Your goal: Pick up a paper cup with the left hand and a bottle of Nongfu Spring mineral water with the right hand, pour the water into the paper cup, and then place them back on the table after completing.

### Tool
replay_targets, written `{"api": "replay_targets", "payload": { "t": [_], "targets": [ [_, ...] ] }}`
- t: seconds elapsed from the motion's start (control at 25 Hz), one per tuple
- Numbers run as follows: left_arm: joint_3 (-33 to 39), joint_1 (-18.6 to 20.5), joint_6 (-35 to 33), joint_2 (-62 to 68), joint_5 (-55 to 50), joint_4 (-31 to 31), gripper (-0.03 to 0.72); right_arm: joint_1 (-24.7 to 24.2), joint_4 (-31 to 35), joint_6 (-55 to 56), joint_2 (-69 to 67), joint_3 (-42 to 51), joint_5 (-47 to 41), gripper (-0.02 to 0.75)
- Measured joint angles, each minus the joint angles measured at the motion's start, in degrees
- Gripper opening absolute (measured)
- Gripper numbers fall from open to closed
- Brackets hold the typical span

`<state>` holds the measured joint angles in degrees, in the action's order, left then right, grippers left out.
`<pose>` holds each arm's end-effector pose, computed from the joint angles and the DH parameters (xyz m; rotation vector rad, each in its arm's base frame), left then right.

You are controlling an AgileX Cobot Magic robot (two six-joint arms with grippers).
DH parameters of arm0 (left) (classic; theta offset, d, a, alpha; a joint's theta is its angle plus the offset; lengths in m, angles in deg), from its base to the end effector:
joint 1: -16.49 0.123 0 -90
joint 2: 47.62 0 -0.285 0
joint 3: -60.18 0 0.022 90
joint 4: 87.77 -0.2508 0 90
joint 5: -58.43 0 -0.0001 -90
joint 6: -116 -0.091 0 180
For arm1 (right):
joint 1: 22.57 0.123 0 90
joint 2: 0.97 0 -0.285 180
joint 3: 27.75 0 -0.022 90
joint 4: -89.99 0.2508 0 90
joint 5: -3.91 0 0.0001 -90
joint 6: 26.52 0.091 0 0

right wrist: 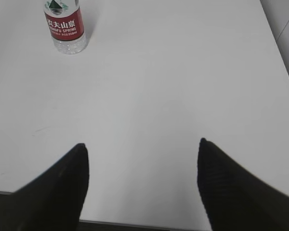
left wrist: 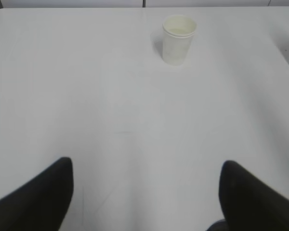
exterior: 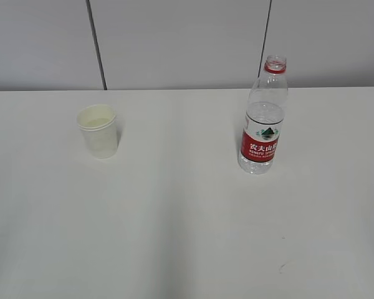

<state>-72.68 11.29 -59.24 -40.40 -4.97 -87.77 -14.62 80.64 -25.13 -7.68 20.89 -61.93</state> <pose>-0.0112 0.0010 0.2804 0.0079 2.0570 -0.1078 -0.0101 -0.0150 0.2707 -0.1024 2.1026 -0.0995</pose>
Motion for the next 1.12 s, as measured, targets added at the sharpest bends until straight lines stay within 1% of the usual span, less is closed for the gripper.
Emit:
{"api": "replay_targets", "payload": {
  "t": [1.12],
  "targets": [
    [0.00, 0.00, -0.06, 0.00, 0.02, 0.00, 0.563, 0.00, -0.44, 0.00, 0.00, 0.00, 0.00, 0.518]
  ]
}}
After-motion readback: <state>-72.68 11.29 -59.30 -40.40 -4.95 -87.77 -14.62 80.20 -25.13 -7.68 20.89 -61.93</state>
